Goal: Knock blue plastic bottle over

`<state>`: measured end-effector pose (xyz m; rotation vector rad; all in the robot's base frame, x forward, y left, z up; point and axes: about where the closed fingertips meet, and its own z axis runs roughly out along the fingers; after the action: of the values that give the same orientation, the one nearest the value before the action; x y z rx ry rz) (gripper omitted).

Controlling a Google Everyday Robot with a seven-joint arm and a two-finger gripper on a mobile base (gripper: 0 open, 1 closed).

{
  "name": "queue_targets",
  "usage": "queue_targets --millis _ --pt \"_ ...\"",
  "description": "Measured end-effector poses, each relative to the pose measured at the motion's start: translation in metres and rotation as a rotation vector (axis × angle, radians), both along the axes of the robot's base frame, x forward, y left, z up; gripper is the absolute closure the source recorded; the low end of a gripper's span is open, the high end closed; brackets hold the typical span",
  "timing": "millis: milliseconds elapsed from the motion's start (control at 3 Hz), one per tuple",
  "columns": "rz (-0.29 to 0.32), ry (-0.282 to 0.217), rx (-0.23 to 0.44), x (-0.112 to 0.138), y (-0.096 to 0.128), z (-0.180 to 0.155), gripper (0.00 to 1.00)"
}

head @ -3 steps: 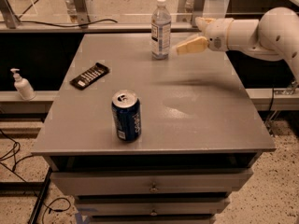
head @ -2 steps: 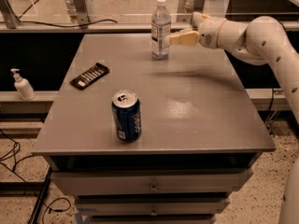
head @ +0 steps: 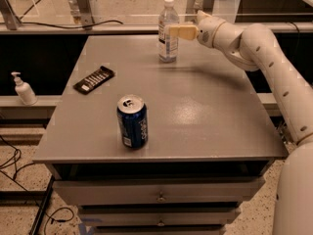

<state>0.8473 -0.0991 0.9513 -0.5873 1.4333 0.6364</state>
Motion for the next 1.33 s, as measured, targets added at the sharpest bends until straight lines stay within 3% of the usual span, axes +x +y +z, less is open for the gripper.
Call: queue_targets --millis 333,667,1000,1333 --pt "0.026 0.053 0.044 -0.004 0.026 -0.007 0.0" --pt "0.042 0.094 0.053 -0.009 0.042 -0.016 0.18" --pt "0.035 0.088 0.012 -0.012 0.039 -0.01 0.42" --pt "0.033 0.042 -0.068 -0.024 0.021 0.013 0.65"
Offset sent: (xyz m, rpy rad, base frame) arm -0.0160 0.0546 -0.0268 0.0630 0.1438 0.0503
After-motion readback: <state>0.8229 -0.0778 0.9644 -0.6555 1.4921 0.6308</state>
